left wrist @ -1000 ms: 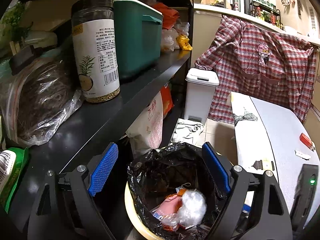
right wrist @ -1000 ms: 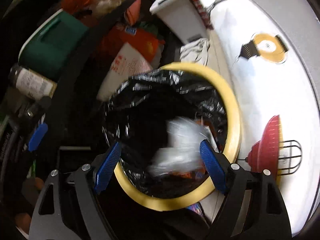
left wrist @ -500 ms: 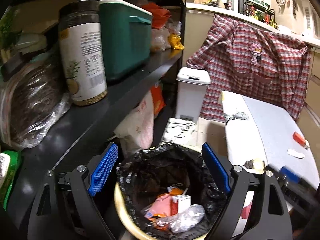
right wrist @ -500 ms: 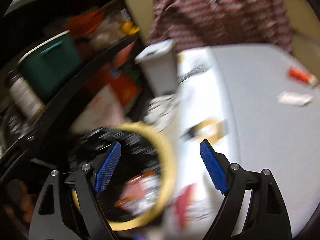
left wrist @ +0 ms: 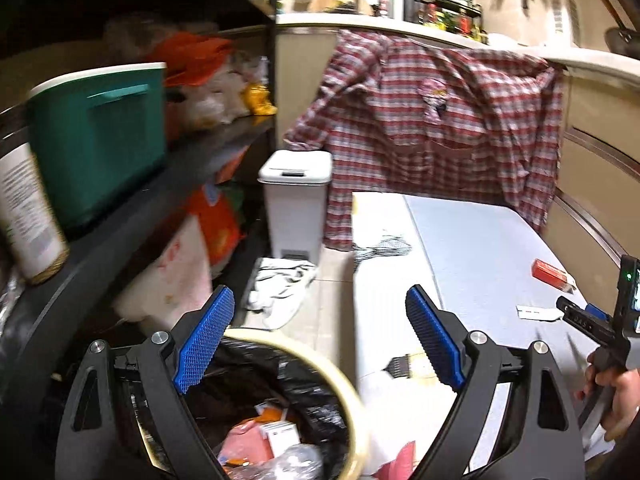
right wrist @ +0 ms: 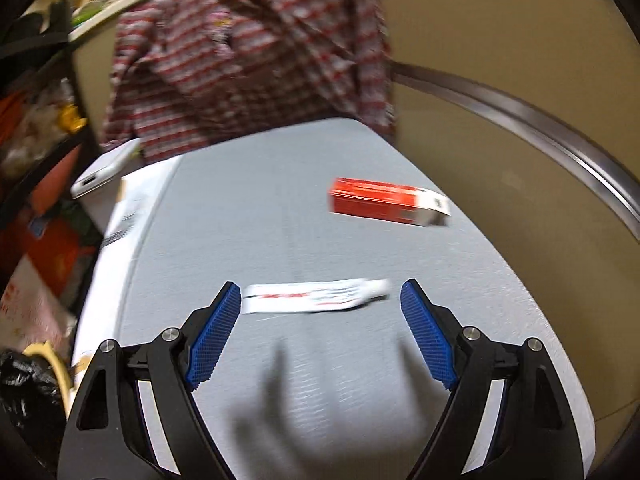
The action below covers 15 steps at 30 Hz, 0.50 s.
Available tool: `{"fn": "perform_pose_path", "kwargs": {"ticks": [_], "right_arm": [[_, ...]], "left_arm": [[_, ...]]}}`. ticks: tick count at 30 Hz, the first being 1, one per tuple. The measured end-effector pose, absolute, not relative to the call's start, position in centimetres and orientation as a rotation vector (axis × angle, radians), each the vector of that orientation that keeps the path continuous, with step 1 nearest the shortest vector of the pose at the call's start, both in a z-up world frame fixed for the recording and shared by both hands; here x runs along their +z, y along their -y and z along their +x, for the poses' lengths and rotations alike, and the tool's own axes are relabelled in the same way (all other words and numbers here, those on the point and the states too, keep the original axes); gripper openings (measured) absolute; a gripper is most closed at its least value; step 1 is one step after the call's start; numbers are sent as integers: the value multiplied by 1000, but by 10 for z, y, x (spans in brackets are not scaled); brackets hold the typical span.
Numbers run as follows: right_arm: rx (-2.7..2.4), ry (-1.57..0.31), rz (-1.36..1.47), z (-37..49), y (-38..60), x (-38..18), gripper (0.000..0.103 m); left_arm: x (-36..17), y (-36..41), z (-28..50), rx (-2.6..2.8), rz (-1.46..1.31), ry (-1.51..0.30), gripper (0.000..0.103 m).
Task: Collect trash
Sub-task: 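Move both open grippers back to the table, right toward the white tube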
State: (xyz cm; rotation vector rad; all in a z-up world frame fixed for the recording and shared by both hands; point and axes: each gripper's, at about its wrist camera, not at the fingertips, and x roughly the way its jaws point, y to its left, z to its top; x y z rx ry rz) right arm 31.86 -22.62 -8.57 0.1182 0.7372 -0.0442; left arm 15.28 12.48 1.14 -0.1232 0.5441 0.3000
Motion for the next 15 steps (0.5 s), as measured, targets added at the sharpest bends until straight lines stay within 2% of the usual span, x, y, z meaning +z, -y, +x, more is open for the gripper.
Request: {"fn": "perform_pose_path", "kwargs": {"ticks": [12, 13, 15], "right_arm": [[-39, -804, 72, 347, 233, -118, 81], [-29, -814, 75, 347, 233, -119, 78], [-7, -818, 81, 347, 232, -120, 62]], "left_arm": [[-16, -99, 182, 263, -57, -603, 85], [-17, -99, 183, 261, -61, -607, 85], [-18, -100, 186, 259, -66, -611, 85]]}}
